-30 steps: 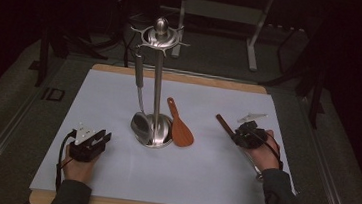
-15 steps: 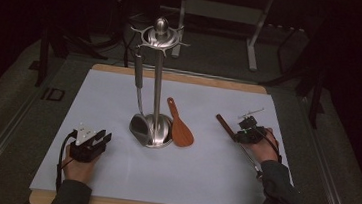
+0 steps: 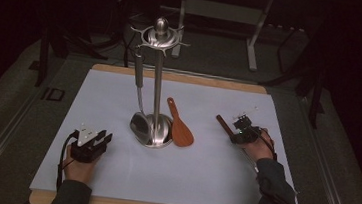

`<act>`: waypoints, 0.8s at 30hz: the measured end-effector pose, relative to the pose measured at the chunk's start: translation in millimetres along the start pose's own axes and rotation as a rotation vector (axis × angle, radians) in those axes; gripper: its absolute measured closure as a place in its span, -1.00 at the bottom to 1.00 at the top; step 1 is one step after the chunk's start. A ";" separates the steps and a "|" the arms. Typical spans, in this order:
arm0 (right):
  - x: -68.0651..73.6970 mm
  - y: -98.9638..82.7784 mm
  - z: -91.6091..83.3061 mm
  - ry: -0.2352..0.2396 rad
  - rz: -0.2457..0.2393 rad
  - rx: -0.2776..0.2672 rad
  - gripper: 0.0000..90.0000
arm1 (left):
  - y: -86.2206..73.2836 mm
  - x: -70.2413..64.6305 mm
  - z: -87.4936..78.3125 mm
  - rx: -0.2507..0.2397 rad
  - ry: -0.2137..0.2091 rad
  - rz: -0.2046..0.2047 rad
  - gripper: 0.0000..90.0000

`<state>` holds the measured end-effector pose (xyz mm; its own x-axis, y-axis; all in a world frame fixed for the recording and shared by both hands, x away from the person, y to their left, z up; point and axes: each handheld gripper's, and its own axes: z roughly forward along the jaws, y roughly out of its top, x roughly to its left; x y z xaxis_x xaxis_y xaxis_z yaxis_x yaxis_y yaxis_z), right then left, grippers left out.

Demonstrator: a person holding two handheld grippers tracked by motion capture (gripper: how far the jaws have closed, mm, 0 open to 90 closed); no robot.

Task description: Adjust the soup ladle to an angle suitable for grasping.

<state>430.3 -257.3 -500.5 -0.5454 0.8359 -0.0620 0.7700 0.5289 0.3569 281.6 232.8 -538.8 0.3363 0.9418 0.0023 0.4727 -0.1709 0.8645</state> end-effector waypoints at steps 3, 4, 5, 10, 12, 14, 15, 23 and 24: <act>6.6 1.5 -3.3 -0.016 0.040 0.061 0.65 | 0.1 -0.3 0.3 0.002 0.001 0.001 0.56; 9.0 1.8 -4.6 -0.013 0.043 0.073 0.65 | 0.2 -0.4 0.4 0.004 0.001 0.004 0.56; 11.4 2.2 -5.6 -0.005 0.044 0.080 0.64 | 0.2 -0.7 0.5 0.003 0.001 0.005 0.56; 17.2 6.2 -4.6 0.029 -0.005 0.118 0.63 | 0.2 -0.8 0.5 0.004 0.001 0.008 0.56; 16.8 8.3 -3.6 0.029 -0.036 0.136 0.61 | 0.2 -0.9 0.5 0.004 0.001 0.008 0.56; 17.7 11.1 -3.4 0.027 -0.083 0.164 0.59 | 0.3 -1.0 0.6 0.006 0.001 0.009 0.56; 17.6 12.0 -2.6 0.029 -0.112 0.177 0.57 | 0.3 -1.0 0.6 0.006 0.000 0.009 0.56; 14.2 14.9 -0.3 0.061 -0.139 0.205 0.56 | 0.4 -1.4 0.8 0.009 0.001 0.012 0.56; 13.4 15.4 0.2 0.065 -0.154 0.204 0.56 | 0.4 -1.5 0.9 0.009 0.001 0.012 0.56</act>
<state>434.9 -237.9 -496.0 -0.6766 0.7353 -0.0389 0.7234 0.6736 0.1517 282.1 231.1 -538.9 0.3410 0.9400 0.0134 0.4756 -0.1848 0.8600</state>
